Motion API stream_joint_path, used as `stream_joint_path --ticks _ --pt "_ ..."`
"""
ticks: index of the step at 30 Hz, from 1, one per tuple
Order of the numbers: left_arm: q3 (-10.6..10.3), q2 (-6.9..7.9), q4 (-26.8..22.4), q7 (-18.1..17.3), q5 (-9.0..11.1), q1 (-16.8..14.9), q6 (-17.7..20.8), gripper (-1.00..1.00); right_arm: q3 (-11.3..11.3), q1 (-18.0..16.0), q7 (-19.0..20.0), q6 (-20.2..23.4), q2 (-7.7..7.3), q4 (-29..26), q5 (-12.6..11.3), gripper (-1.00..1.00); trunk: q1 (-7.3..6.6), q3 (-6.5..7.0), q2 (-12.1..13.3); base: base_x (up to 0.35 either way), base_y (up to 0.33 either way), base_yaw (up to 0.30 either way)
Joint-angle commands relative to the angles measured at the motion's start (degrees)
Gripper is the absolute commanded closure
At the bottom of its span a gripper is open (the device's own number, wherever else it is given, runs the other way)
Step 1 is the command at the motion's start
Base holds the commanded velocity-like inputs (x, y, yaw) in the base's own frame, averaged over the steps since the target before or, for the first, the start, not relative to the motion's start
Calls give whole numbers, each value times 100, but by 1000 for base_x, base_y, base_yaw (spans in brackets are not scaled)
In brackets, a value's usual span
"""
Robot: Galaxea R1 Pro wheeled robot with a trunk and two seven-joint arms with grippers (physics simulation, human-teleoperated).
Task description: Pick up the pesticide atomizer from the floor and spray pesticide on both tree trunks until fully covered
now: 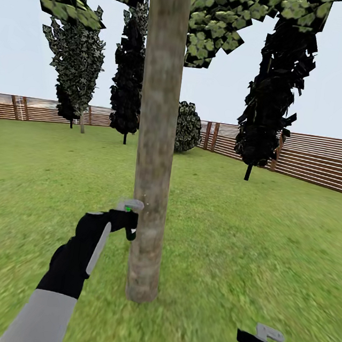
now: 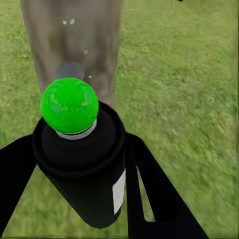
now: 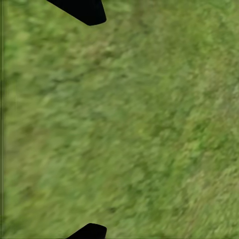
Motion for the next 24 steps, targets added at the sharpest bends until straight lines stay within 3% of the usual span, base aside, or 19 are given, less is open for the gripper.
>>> stream_joint_path --ticks 1,4,8,9,15,19,24 --pt "-21 -6 -79 -45 -77 -8 163 100 -38 -2 7 -46 0 25 -4 -100 1 -8 -5 0 0 0" --pt "-82 -16 -340 -45 -88 -155 619 100 -35 20 7 -46 2 25 -3 -100 1 -8 -5 0 0 0" --pt "-100 -20 -394 -48 -95 -636 801 100 -35 28 7 -55 -2 20 -2 -100 1 -8 -5 0 0 0" --pt "-103 -25 -246 -48 -97 -1013 849 100 -36 30 7 -60 -5 18 0 -100 1 -8 -5 0 0 0" --pt "-106 -28 648 -54 -91 -2128 884 100 -28 31 7 -63 -6 16 1 -100 1 -8 -5 0 0 0" --pt "-96 -28 691 -51 -84 -2366 880 100 -32 31 7 -63 -5 16 1 -100 1 -8 -5 -16 0 0" --pt "-80 -22 680 -49 -81 -2410 877 100 -31 31 7 -63 -6 16 1 -100 1 -8 -5 -222 0 0"
